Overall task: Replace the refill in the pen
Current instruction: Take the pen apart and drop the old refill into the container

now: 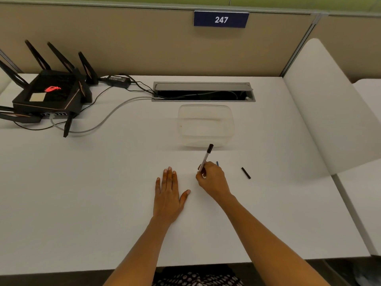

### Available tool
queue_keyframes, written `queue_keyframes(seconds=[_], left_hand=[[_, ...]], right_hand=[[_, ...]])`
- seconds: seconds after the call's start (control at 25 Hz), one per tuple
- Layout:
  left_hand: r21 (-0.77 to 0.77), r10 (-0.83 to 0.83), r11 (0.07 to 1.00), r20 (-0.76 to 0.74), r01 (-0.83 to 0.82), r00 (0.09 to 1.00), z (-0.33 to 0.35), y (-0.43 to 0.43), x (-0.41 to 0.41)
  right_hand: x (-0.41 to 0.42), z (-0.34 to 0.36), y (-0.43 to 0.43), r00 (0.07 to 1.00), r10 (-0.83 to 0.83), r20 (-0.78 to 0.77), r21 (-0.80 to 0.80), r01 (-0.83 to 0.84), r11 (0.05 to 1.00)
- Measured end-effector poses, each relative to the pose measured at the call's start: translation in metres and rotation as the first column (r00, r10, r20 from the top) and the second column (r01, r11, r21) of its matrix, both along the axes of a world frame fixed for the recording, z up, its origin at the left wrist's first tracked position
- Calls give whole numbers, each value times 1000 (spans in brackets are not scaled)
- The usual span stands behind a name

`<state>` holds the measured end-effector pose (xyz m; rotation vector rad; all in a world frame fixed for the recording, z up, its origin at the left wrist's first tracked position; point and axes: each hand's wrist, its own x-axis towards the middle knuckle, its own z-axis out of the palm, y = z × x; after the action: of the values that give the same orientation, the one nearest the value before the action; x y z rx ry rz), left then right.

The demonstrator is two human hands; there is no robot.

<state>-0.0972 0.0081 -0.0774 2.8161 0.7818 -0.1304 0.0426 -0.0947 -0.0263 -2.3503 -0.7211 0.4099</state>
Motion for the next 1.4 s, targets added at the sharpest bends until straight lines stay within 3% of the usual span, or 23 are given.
queue_keyframes(seconds=[0.24, 0.6, 0.88, 1.04, 1.2, 1.32, 1.4], left_hand=[[9, 2, 1000, -35, -2, 999, -1, 1, 1], [17, 1, 1000, -41, 0, 999, -2, 1, 1], [-11, 6, 1000, -25, -6, 1000, 1, 2, 2], [-180, 155, 975, 157, -126, 975, 15, 2, 10], [-542, 482, 806, 369, -238, 794, 46, 6, 28], [-787, 664, 575, 290, -222, 689, 63, 13, 41], [-860, 742, 465, 251, -208, 621, 67, 16, 46]], right_hand=[[12, 11, 12, 996, 15, -82, 41, -12, 999], [35, 36, 33, 998, -8, -63, 82, 13, 997], [29, 33, 33, 998, 32, -59, 5, -31, 999], [18, 24, 30, 992, 97, -83, -122, -107, 987], [7, 16, 31, 978, 173, -117, -177, -192, 965], [1, 14, 33, 968, 223, -115, -262, -246, 933], [-1, 13, 35, 961, 246, -123, -299, -272, 914]])
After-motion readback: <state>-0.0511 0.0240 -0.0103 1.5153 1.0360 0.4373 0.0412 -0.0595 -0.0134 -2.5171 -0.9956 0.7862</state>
